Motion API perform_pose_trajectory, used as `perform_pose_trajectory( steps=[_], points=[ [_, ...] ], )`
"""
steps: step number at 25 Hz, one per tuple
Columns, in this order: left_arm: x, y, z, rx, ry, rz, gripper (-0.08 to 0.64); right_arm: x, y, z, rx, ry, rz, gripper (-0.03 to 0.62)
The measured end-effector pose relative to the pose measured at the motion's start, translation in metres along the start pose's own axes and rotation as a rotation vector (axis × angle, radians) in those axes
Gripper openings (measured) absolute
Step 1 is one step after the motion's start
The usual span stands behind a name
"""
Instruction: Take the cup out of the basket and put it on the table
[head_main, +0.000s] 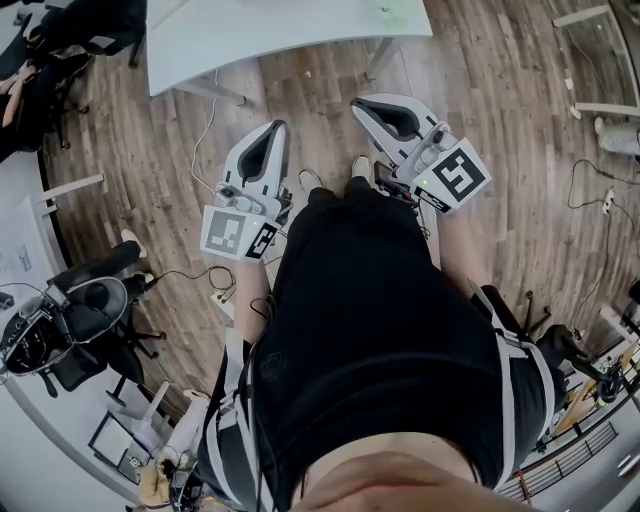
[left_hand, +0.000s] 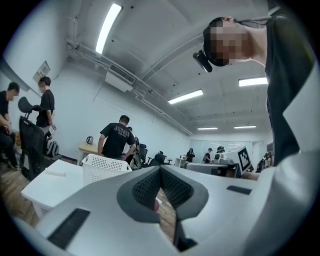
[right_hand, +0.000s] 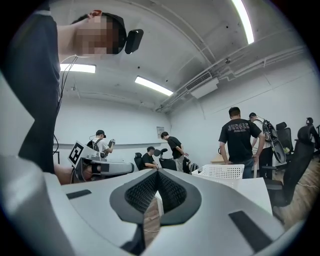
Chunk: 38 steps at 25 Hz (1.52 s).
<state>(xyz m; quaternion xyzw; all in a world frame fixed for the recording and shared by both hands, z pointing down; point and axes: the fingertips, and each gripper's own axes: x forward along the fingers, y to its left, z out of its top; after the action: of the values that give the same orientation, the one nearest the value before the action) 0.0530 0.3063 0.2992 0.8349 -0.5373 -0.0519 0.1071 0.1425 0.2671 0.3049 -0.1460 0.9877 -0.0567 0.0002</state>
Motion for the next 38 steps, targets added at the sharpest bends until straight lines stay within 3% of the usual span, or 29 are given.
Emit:
perform_pose_trajectory(
  steps=[14, 21, 28, 38],
  points=[
    [0.039, -0.035, -0.017, 0.001, 0.003, 0.053, 0.017, -0.026, -0.025, -0.011, -0.012, 0.027, 0.044, 0.018],
    [0.052, -0.023, -0.019, -0.05, 0.024, 0.06, 0.017, -0.014, -0.038, -0.014, 0.01, 0.03, 0.063, 0.018],
    [0.075, 0.019, -0.007, 0.016, 0.045, 0.035, 0.017, 0.029, -0.058, -0.008, -0.006, 0.038, 0.052, 0.018],
    [0.102, 0.118, 0.038, 0.054, -0.029, -0.007, 0.017, 0.13, -0.089, 0.009, -0.048, 0.048, 0.015, 0.018]
  ],
)
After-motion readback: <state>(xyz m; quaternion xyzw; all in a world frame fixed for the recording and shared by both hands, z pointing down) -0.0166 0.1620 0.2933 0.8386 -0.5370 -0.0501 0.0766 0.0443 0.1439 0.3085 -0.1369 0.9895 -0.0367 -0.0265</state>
